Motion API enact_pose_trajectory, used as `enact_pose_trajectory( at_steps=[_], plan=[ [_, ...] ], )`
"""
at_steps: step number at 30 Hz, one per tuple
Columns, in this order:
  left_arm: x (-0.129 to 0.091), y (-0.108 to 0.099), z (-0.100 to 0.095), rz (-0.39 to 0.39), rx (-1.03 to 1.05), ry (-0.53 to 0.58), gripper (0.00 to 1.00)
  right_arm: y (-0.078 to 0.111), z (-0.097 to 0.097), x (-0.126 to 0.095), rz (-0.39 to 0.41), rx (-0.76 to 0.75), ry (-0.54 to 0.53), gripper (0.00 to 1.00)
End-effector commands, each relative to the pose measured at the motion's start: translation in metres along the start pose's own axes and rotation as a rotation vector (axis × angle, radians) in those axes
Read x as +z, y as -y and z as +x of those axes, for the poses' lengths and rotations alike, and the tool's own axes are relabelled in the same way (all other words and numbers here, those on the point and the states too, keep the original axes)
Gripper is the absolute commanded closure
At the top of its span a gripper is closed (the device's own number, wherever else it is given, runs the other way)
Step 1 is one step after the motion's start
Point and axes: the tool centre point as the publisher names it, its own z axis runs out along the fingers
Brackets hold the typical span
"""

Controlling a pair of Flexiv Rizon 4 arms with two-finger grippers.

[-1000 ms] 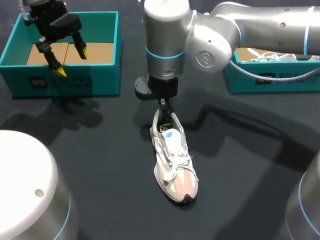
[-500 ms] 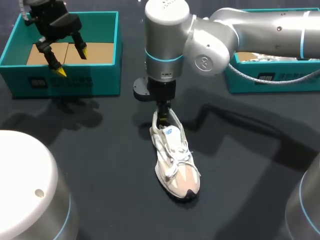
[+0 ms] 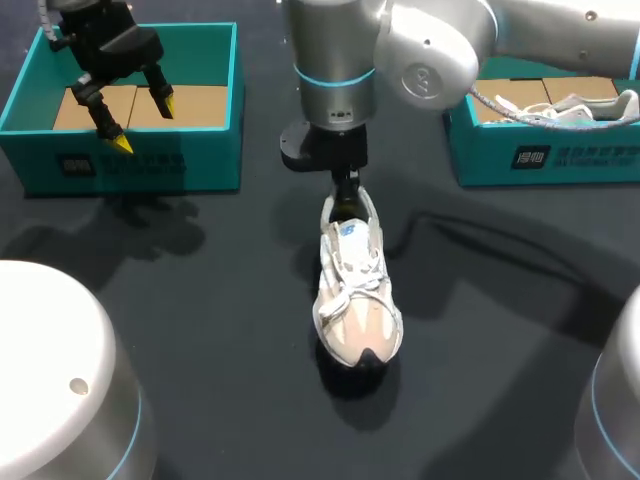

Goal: Take the shoe out of the shoebox, open the shoe tongue, remove and reinsert the insole, then place the shoe into the shoebox

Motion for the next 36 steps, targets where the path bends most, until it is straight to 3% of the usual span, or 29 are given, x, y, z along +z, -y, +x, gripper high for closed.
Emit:
enact_pose_trajectory(
  at_steps=[1,6,19,21,26,36],
  plan=[
    [0.000,0.000,0.001,-0.002,0.000,0.000,0.00,0.042,-0.007,-0.057,0.002,0.017,0.020,1.00],
    [0.000,0.000,0.001,-0.002,0.000,0.000,0.00,0.069,-0.018,-0.094,-0.052,-0.017,0.072,1.00],
    [0.000,0.000,0.001,-0.002,0.000,0.000,0.00,0.069,-0.018,-0.094,-0.052,-0.017,0.072,1.00],
    [0.000,0.000,0.001,-0.002,0.000,0.000,0.00,0.075,-0.016,-0.095,-0.108,0.013,0.088,1.00],
    [0.000,0.000,0.001,-0.002,0.000,0.000,0.00,0.123,-0.040,-0.119,-0.087,0.042,0.122,1.00],
    [0.000,0.000,0.001,-0.002,0.000,0.000,0.00,0.225,-0.132,-0.148,0.017,-0.038,0.128,1.00]
  ],
)
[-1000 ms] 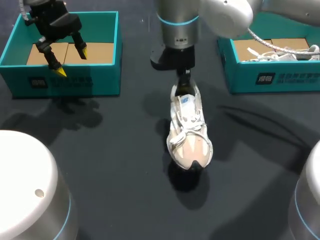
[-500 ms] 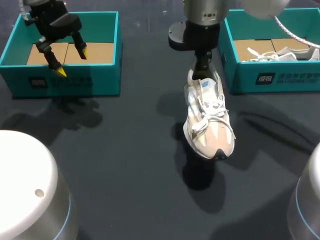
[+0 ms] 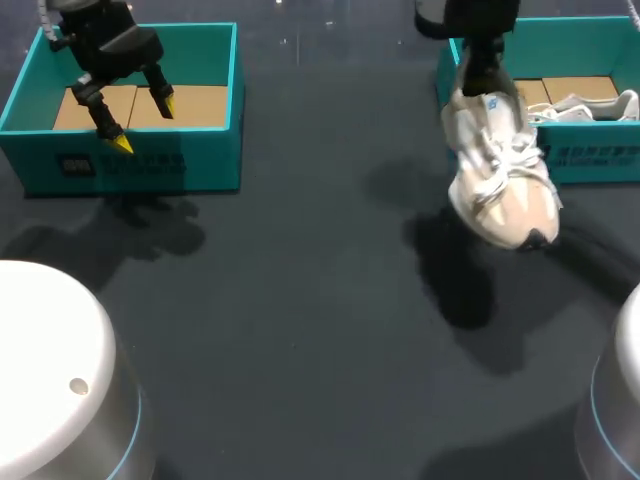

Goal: Take the shoe out of the shoebox, open the shoe tongue, remove and reinsert the insole, then place the shoe into the shoebox

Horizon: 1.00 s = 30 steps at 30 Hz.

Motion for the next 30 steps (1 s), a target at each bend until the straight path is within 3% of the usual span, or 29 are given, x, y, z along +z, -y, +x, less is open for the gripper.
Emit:
enact_pose_trajectory(
  at_steps=[1,7,23,30],
  plan=[
    [0.000,0.000,0.001,-0.002,0.000,0.001,0.00,0.056,-0.045,-0.005,0.002,-0.010,-0.029,1.00],
    [0.000,0.000,0.001,-0.002,0.000,0.001,0.00,0.121,-0.101,0.001,-0.009,-0.049,0.050,1.00],
    [0.000,0.000,0.001,-0.002,0.000,0.001,0.00,0.121,-0.101,0.001,-0.009,-0.049,0.050,1.00],
    [0.000,0.000,0.001,-0.002,0.000,0.001,0.00,0.187,-0.172,0.019,-0.038,-0.095,0.101,1.00]
  ],
)
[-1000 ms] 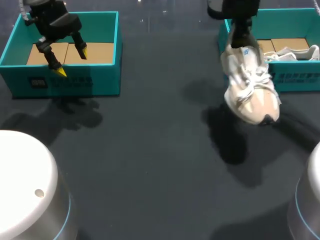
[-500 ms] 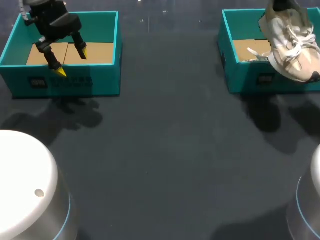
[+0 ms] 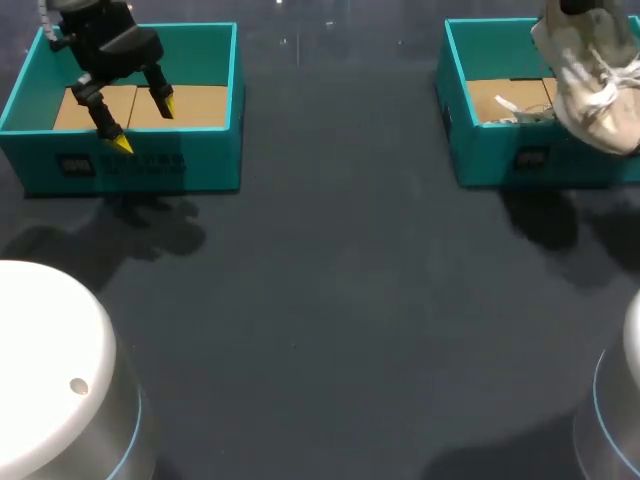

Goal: Take the shoe out of the shoebox, open the shoe tongue, remove and reinsert the insole, then place the shoe into the shoebox

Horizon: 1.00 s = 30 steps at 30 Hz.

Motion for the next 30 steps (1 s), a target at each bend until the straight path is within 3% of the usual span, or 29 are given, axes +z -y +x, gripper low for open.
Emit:
enact_pose_trajectory(
  at_steps=[1,2,11,15,18,21,26,30],
  plan=[
    [0.000,0.000,0.001,-0.002,0.001,0.000,0.00,0.043,-0.043,0.024,-0.066,-0.011,-0.011,1.00],
    [0.000,0.000,0.001,-0.002,0.001,0.000,0.00,0.049,-0.049,0.030,-0.091,-0.016,-0.012,1.00],
    [0.000,0.000,0.001,-0.002,0.001,0.000,0.00,0.085,-0.108,0.053,-0.036,-0.021,-0.067,1.00],
    [0.000,0.000,0.001,-0.002,0.001,0.000,0.00,0.097,-0.121,0.059,-0.010,0.022,-0.087,1.00],
    [0.000,0.000,0.001,-0.002,0.001,0.000,0.00,0.112,-0.117,0.064,0.019,0.165,-0.098,1.00],
    [0.000,0.000,0.001,-0.002,0.001,0.000,0.00,0.133,-0.104,0.066,0.022,0.411,-0.092,1.00],
    [0.000,0.000,0.001,-0.002,0.001,0.000,0.00,0.158,-0.079,0.069,-0.013,0.764,-0.035,1.00],
    [0.000,0.000,0.001,-0.002,0.001,0.000,0.00,0.159,-0.075,0.067,-0.031,0.800,-0.025,1.00]
  ],
)
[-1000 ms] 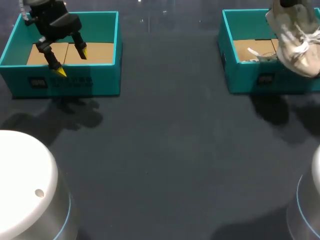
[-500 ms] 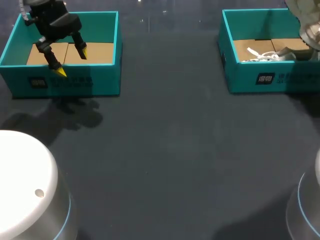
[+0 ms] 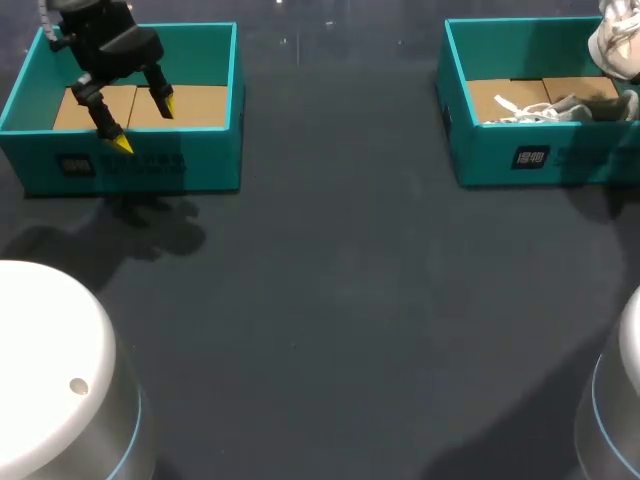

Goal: Take the shoe out of the shoebox, open the shoe tongue, remove and reinsert the insole, then place the shoe into the shoebox

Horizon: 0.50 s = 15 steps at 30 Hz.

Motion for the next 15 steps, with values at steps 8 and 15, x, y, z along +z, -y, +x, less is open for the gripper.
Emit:
enact_pose_trajectory(
  at_steps=[8,15],
  plan=[
    [0.000,0.000,0.001,-0.002,0.000,0.001,0.00,0.005,0.011,-0.003,-0.074,0.355,0.066,1.00],
    [0.000,0.000,0.001,-0.002,0.000,0.001,0.00,0.023,0.014,0.021,0.090,0.814,0.035,1.00]
  ],
)
